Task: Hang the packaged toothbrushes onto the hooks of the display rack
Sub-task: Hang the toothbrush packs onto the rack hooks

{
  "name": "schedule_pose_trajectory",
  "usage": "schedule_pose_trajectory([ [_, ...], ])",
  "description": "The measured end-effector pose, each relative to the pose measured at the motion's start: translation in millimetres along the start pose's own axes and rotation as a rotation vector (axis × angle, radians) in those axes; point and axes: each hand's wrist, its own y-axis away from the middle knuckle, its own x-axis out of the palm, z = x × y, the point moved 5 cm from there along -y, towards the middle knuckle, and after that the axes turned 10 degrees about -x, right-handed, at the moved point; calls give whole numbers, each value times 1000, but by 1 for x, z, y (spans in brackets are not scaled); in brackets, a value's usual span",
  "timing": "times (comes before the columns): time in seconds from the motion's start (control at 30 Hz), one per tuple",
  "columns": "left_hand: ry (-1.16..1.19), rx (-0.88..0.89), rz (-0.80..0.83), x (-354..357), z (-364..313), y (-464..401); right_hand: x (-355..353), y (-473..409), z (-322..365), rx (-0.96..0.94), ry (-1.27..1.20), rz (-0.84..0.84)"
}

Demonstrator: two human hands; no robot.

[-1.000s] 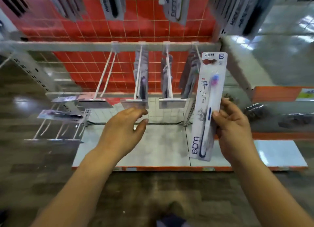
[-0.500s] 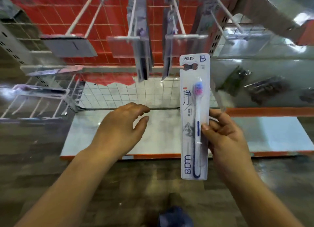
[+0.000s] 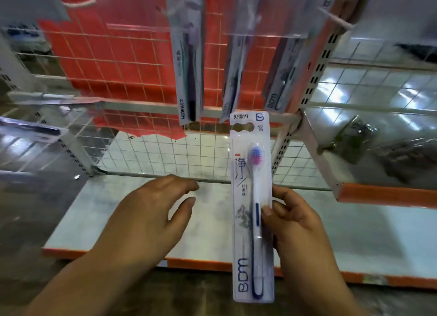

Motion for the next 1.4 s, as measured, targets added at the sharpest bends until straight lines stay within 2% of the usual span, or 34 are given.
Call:
schedule_pose_trajectory([
  [0.27, -22, 34, -50, -5, 0, -9, 3, -15, -2, -43, 10, 40],
  [0.73, -45, 78, -88, -18, -26, -34, 10, -36, 45, -146, -119, 88],
  [0.9, -59, 81, -90, -27, -39, -47, 4, -48, 66, -224, -80, 36],
  [1.17, -83, 94, -134, -42, -56, -67, 11, -61, 89, -357, 103, 86],
  [1.3, -52, 97, -124, -43, -58, -74, 11, -75, 93, -425, 297, 13],
  [1.4, -67, 79, -103, -44, -58, -81, 11, -95, 100, -371, 348, -45],
])
